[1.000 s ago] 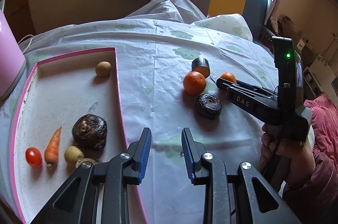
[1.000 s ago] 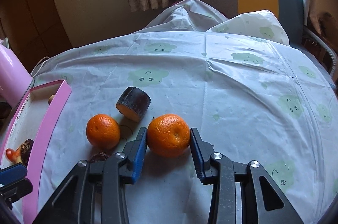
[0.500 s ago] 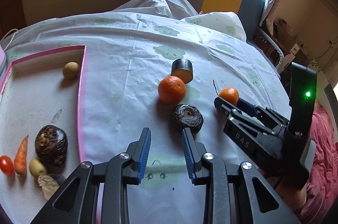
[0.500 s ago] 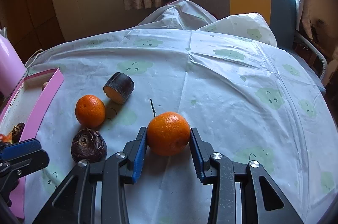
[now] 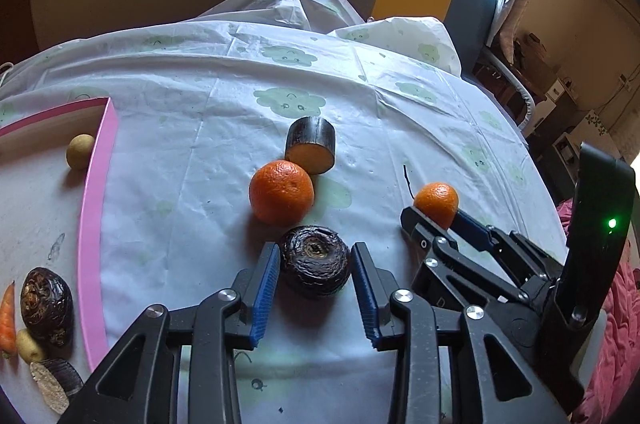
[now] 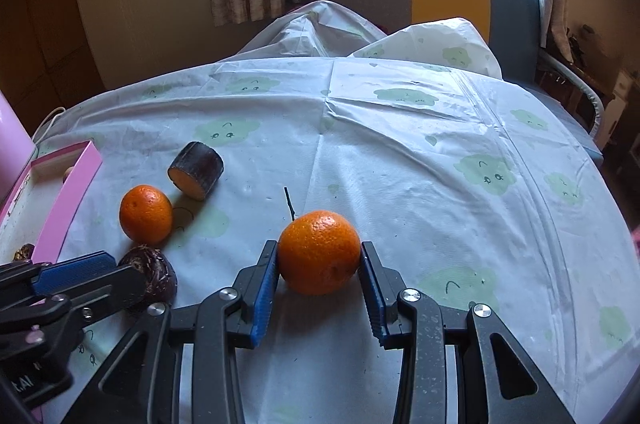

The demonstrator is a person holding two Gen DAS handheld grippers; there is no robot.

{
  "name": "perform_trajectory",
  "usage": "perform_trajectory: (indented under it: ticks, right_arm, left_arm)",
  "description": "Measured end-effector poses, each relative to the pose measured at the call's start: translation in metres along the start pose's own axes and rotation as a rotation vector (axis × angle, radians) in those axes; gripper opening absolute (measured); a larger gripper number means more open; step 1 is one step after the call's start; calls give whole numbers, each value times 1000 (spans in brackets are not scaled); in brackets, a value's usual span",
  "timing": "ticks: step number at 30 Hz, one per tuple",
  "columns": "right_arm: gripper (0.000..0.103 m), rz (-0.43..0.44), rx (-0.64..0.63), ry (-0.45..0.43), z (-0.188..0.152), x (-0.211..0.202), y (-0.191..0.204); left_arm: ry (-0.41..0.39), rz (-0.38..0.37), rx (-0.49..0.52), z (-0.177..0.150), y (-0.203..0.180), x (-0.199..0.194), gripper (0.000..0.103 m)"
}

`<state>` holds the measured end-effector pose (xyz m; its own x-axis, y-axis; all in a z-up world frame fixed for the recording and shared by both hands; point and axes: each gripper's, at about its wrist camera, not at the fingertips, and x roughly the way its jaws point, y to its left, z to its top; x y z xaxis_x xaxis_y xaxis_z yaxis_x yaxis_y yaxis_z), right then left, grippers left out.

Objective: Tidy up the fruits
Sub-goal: 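Grasp the dark round root beside the orange with the left gripper, then carry the dark round root into the tray and open the left gripper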

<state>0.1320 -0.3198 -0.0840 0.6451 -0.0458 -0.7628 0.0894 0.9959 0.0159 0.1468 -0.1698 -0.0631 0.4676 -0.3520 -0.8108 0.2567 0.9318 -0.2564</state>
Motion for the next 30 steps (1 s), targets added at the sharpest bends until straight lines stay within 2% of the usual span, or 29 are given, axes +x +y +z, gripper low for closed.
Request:
perform_trajectory:
  ticks: [7,11,15,30]
  right_arm:
    - [40,11,13,-5,-2,0,-3]
    - [40,15,17,-7,-2,0,-3]
    - [40,21,24,-9,-2,0,-4]
    - [40,31,33,-6,-3,2,-5]
  left_arm:
    - [-11,26,-9,5,-2,5,39]
    - [-8,74,2,5,-6,12,42]
    - [14,76,-14,3,-3,22,42]
    - [-8,107,12,-5,0,5,41]
